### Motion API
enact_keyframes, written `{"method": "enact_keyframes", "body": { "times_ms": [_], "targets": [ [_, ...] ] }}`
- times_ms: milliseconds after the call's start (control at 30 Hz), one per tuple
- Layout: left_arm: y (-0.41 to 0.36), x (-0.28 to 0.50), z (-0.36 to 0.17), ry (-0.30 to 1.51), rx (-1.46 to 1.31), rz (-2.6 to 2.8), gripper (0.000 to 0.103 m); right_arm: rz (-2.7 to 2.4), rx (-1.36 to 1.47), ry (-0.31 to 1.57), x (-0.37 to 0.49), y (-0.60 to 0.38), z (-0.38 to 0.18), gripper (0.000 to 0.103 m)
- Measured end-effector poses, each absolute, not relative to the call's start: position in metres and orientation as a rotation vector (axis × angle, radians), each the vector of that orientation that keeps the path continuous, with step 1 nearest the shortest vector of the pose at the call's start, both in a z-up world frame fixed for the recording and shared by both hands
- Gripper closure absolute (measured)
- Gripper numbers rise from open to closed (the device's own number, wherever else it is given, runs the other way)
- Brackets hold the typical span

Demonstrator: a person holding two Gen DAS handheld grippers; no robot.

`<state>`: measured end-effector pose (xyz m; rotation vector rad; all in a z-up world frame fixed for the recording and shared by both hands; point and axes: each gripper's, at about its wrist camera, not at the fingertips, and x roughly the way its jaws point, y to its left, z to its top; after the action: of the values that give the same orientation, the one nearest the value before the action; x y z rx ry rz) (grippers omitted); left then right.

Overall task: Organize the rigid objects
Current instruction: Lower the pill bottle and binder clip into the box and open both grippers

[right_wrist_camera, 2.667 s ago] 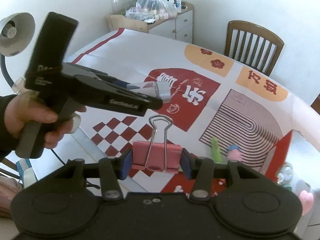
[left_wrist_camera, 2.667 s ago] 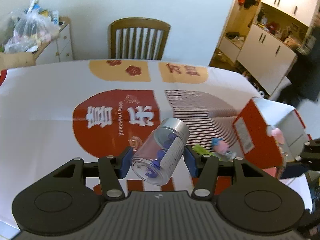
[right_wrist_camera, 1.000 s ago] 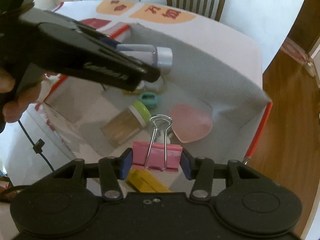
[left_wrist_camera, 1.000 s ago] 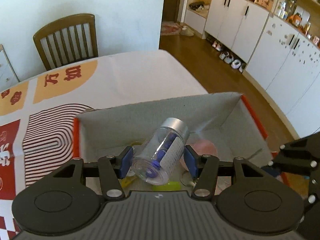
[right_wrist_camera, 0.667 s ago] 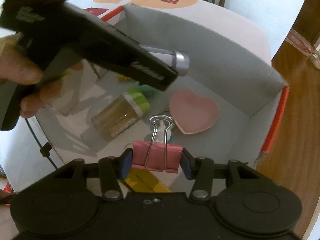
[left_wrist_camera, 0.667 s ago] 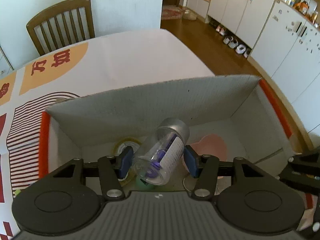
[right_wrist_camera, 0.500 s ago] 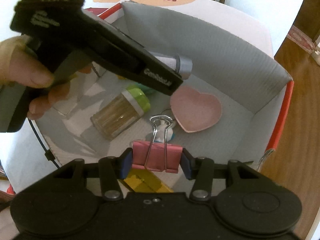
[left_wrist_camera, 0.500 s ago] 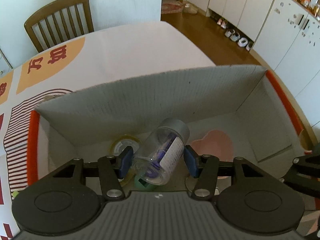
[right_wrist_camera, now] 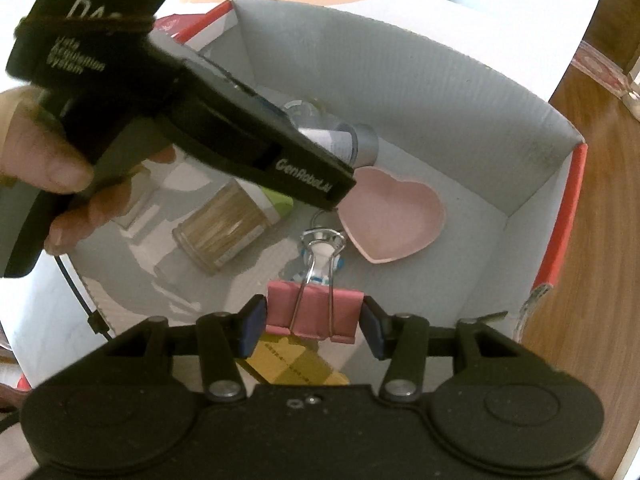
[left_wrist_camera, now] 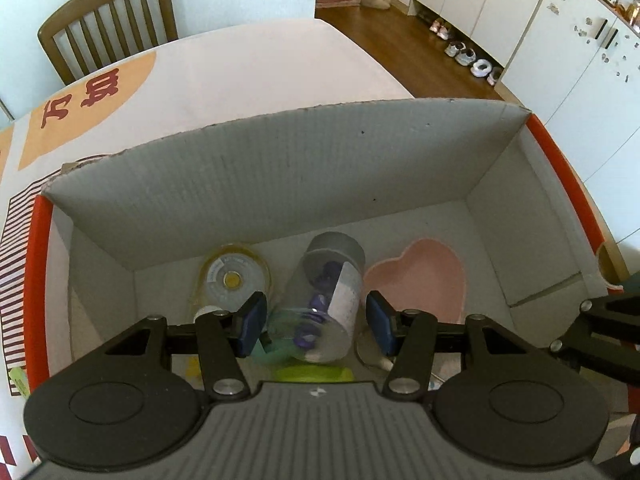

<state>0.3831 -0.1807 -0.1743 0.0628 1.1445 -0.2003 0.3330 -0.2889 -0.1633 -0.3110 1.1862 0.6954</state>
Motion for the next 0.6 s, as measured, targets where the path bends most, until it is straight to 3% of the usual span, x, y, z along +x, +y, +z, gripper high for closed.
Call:
{"method": "enact_keyframes", "body": {
  "times_ms": [267, 533, 600],
  "targets": [
    [-0.175, 0.365, -0.151, 1.1, 0.042, -0.2, 0.036, 0.711, -0.294, 1.152, 0.326, -0.294, -0.147, 0.041],
    [-0.163, 0.331, -0.119, 1.037, 0.031, -0.222, 0.035, 0.743, -0.286, 1.099, 0.316, -0.293, -0.122, 0.039],
    [-0.159, 0.32, -0.108, 1.001, 0.03, -0.212, 0.035, 0.752, -0.271, 1.087, 0.314, -0.294, -0.114, 0.03]
  ]
}}
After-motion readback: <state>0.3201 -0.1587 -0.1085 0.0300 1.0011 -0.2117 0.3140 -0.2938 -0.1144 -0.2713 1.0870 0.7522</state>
